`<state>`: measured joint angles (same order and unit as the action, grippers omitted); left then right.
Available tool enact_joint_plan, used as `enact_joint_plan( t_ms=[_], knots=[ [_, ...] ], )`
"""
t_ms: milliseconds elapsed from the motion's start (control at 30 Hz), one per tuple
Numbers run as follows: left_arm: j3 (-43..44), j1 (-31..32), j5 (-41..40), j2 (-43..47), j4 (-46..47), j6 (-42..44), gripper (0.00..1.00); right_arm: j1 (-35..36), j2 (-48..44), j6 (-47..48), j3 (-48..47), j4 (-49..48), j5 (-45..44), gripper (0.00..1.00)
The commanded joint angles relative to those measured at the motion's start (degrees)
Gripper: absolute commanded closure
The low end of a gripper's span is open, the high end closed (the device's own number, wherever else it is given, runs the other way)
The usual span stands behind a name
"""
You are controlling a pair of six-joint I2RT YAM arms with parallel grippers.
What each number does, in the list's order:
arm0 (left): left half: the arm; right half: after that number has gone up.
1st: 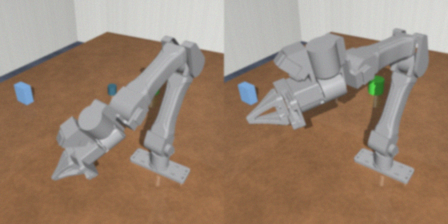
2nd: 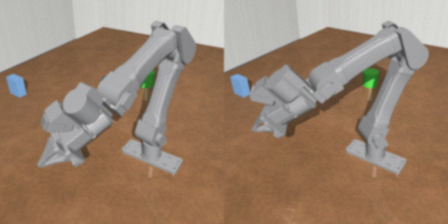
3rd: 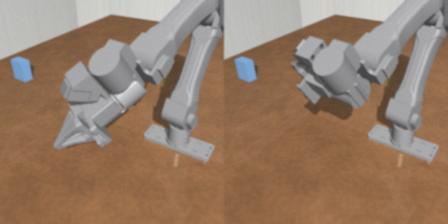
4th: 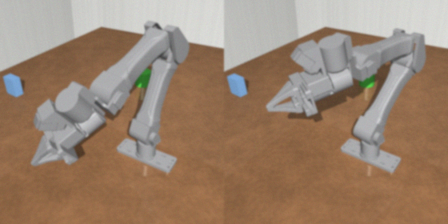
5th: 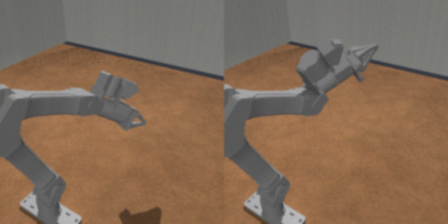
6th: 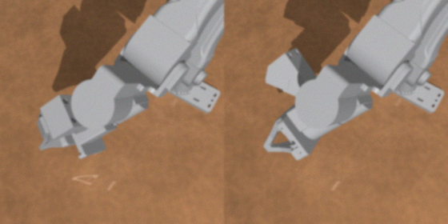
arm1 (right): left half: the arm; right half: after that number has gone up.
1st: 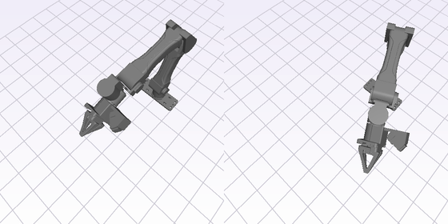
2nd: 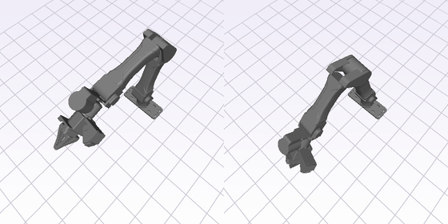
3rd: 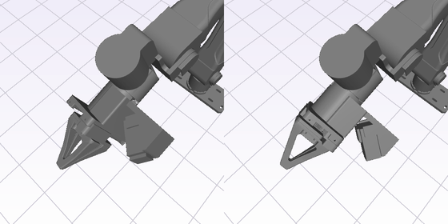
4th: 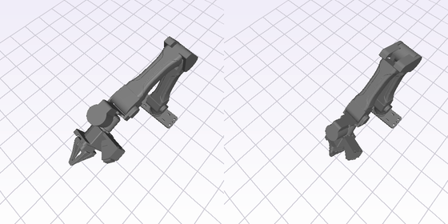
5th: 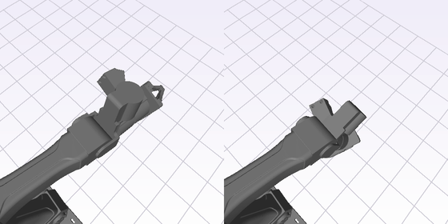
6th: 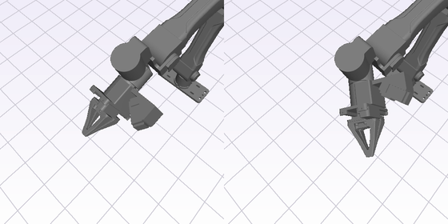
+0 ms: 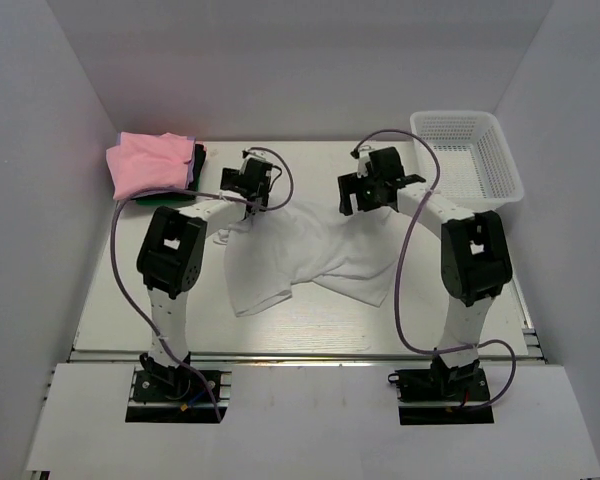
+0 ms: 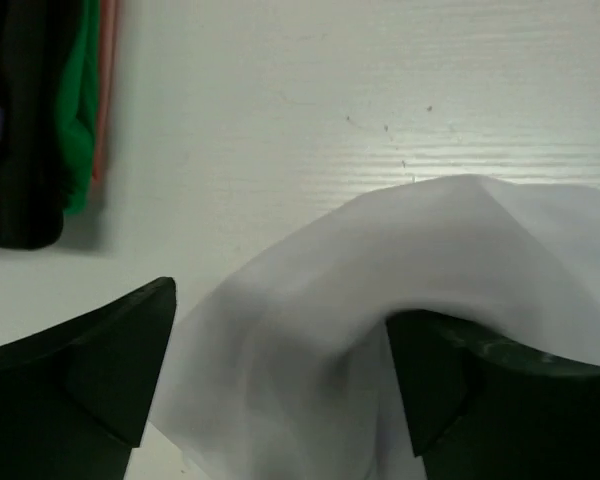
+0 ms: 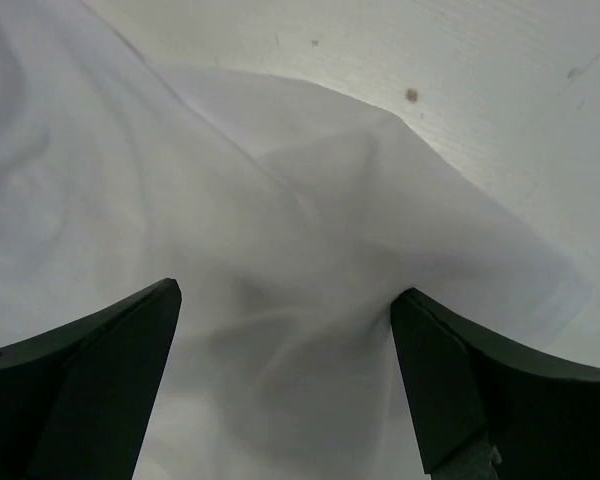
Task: Fold and stack the t-shirts
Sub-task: Flatten out the tshirt
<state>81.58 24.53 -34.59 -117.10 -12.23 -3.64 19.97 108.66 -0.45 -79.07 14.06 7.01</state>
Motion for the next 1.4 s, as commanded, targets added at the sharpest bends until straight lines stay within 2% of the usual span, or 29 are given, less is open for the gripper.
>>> enact_joint_plan(
  t_ms=[0, 100, 233, 333, 467, 567, 700, 733, 800, 1067, 1167, 1200, 1233, 1367],
  knots=[
    [6.49, -0.72, 6.09, 4.77, -4.56, -3.92, 0.01, -0.10, -0.38, -1.74, -6.19, 3.87, -0.06, 0.10],
    [3.59, -1.33, 7.34, 9.06, -3.76, -3.92, 0.01, -0.19, -4.85, -3.32, -2.16, 1.84, -0.68, 0.10],
    [-0.10, -1.95, 10.67, 16.10, -7.55, -7.95, 0.01, -0.19, -14.85, -5.96, 8.27, -1.57, -9.52, 0.10],
    [-5.28, -1.95, 13.75, 21.37, -10.01, -13.38, 0.01, -0.45, -21.55, -10.17, 14.26, -2.55, -13.75, 0.10],
    [-16.44, -1.42, 19.98, 31.90, -8.70, -16.75, 0.01, -1.16, -27.71, -15.10, 20.52, -2.38, -13.26, 0.10],
    [-19.09, -1.42, 21.40, 34.65, -8.69, -16.75, 0.01, -1.69, -32.62, -15.63, 25.17, -2.46, -12.54, 0.10],
    [-19.09, -0.11, 19.91, 36.77, -16.22, -18.15, 0.01, -2.82, -38.77, -18.36, 31.42, -0.27, -17.79, 0.10],
    [-21.44, -0.10, 19.91, 37.72, -17.03, -19.46, 0.01, -3.00, -40.44, -19.32, 32.21, 0.26, -18.86, 0.10],
    [-28.09, -0.10, 25.94, 40.27, -18.08, -22.71, 0.01, -3.96, -43.51, -21.51, 35.89, 3.67, -22.53, 0.10],
    [-42.09, -0.10, 34.30, 49.42, -19.86, -27.39, 0.01, -7.40, -43.63, -25.74, 39.78, 6.41, -21.25, 0.10],
    [-44.67, -0.10, 37.65, 49.25, -17.22, -27.39, 0.03, -8.89, -38.89, -26.01, 38.82, 7.03, -18.97, 0.19],
    [-45.19, -0.10, 37.66, 47.68, -17.21, -27.39, 0.05, -9.50, -37.92, -25.92, 38.47, 6.85, -18.09, 0.26],
    [-45.19, -0.10, 37.66, 46.88, -17.21, -27.39, 0.07, -9.59, -35.65, -25.83, 38.03, 6.94, -17.91, 0.30],
    [-45.19, -0.10, 37.66, 44.15, -15.55, -26.68, 0.10, -9.51, -31.77, -22.33, 37.06, 4.31, -15.88, 0.31]
  ],
)
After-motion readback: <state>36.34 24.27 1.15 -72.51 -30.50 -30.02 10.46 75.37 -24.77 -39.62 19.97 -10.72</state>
